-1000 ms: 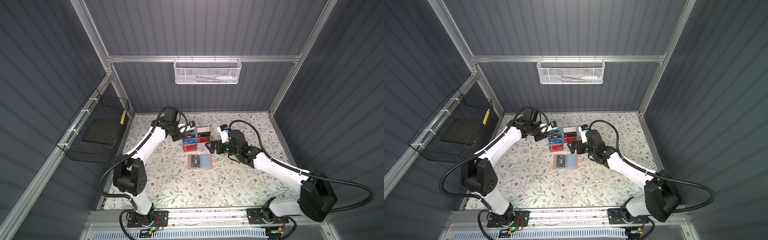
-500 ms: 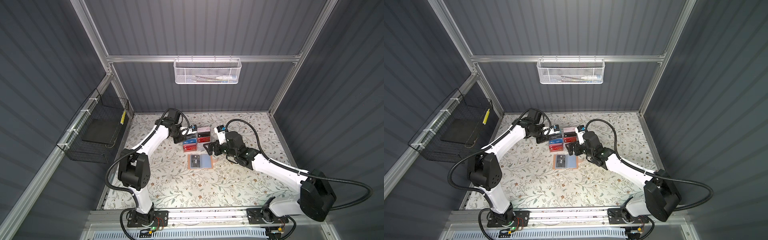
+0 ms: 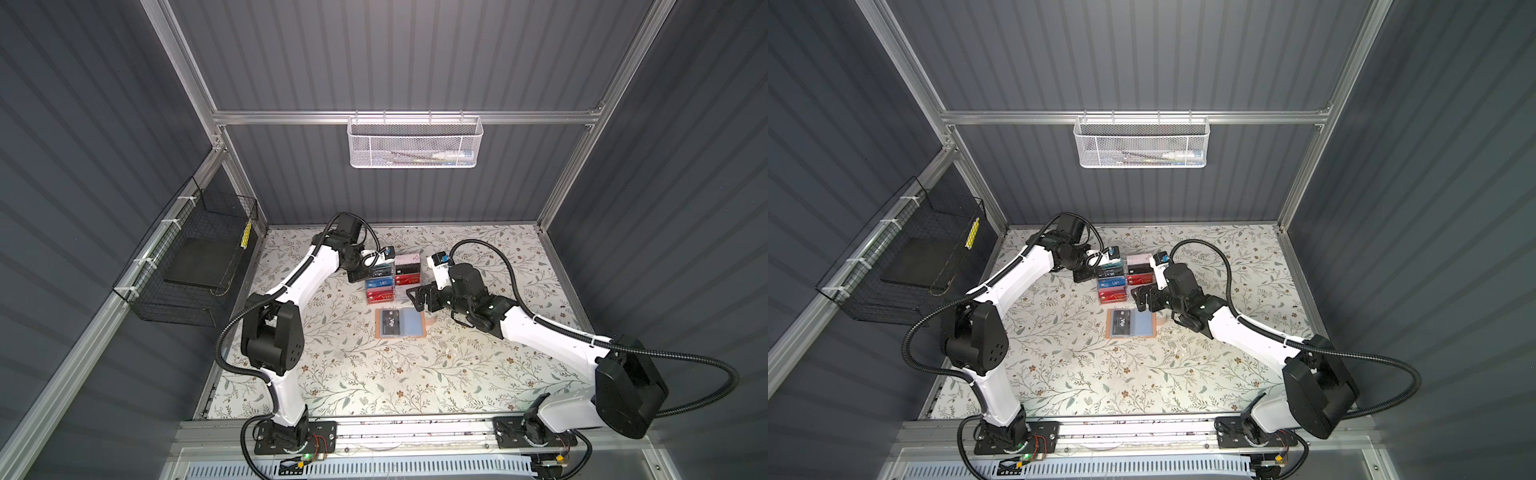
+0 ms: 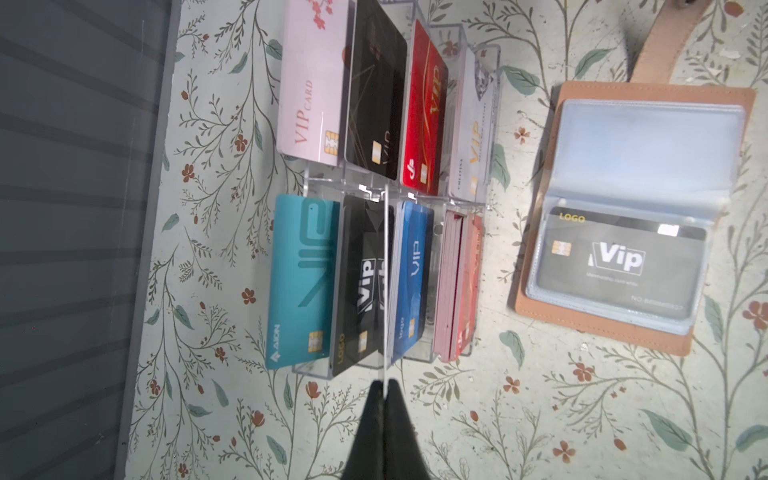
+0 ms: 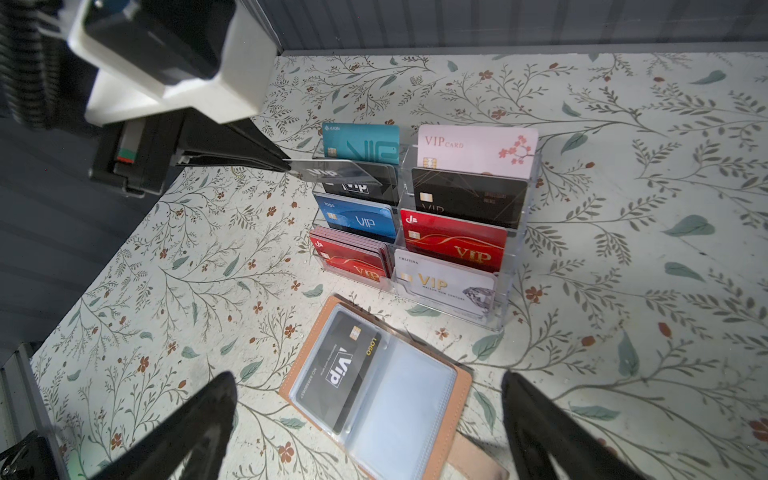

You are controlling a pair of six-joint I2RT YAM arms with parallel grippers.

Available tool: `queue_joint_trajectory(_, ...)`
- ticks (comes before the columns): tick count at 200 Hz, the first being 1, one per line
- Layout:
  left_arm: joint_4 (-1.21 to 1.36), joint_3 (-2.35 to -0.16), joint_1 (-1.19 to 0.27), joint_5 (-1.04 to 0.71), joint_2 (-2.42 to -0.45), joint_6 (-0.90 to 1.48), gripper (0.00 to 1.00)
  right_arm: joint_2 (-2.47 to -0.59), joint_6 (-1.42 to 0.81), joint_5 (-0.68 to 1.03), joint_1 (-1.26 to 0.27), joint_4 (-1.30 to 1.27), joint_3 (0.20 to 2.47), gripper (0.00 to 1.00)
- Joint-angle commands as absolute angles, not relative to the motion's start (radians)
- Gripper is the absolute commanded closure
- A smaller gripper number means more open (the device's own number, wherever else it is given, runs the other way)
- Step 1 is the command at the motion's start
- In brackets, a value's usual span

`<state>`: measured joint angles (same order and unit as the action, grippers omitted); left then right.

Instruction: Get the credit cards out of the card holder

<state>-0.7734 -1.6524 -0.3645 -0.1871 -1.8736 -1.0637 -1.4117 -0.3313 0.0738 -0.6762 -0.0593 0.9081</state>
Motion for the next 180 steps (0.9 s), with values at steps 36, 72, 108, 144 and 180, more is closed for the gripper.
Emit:
queue_joint_trajectory(36, -0.85, -1.703, -0.35, -0.19, -1.922, -1.152, 1.0, -1.392, -0.325, 0.06, -0.68, -0.075, 0.89, 0.01)
queue_joint_trajectory(72, -0.841, -1.701, -0.346, -0.191, -1.931, -1.149, 1.0, -1.399, -0.328, 0.07, -0.68, -0.077, 0.891, 0.01)
queue_joint_trajectory(108, -0.824, -1.699, -0.346, -0.18, -1.947, -1.145, 1.0, -1.4, -0.328, 0.072, -0.681, -0.077, 0.891, 0.01)
queue_joint_trajectory(144, -0.803, -1.687, -0.345, -0.174, -1.938, -1.149, 1.0, -1.398, -0.328, 0.074, -0.68, -0.084, 0.888, 0.01)
queue_joint_trajectory(180, -0.792, -1.684, -0.345, -0.171, -1.944, -1.148, 1.0, -1.401, -0.331, 0.079, -0.681, -0.085, 0.888, 0.01)
